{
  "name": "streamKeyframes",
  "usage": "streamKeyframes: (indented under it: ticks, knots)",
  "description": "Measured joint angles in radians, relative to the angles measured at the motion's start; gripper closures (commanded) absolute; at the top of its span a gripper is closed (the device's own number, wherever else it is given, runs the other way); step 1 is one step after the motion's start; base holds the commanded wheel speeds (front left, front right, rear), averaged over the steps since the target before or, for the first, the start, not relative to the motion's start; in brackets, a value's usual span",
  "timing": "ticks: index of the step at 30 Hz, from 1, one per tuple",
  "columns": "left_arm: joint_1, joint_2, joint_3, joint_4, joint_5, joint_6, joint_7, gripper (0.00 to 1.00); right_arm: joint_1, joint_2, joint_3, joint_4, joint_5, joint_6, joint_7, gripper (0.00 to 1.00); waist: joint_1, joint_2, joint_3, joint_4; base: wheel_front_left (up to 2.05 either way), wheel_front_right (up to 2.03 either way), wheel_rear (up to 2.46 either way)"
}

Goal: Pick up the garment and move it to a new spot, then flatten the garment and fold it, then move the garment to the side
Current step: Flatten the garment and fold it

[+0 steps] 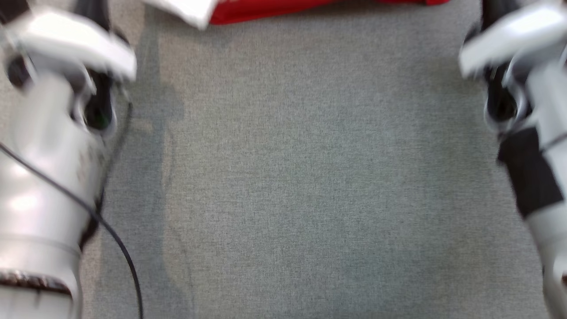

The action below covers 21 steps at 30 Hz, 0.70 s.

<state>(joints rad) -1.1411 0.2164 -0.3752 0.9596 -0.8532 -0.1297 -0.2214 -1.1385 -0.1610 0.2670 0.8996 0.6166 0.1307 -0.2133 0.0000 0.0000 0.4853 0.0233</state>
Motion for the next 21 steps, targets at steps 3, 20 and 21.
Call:
streamKeyframes:
  ticks: [3,20,21]
  knots:
    - [0.186,-0.003,-0.01,-0.026,-0.066,0.0,-0.03,1.0,0.202,-0.014,0.047,-0.048,0.095,0.0,-0.028,1.0,0.0,-0.0001,-0.043,-0.003,0.0,0.0,0.0]
    - [0.961,0.045,0.268,-0.57,0.027,0.009,-0.04,1.0,0.907,-0.085,0.089,-0.463,0.189,0.0,-0.046,1.0,0.0,0.0,-0.261,-0.039,0.0,0.0,0.0]
    - [1.006,0.042,0.278,-0.612,0.043,0.02,-0.04,1.0,0.938,-0.088,0.079,-0.483,0.184,0.0,-0.046,1.0,0.0,0.0,-0.272,-0.041,0.0,0.0,0.0]
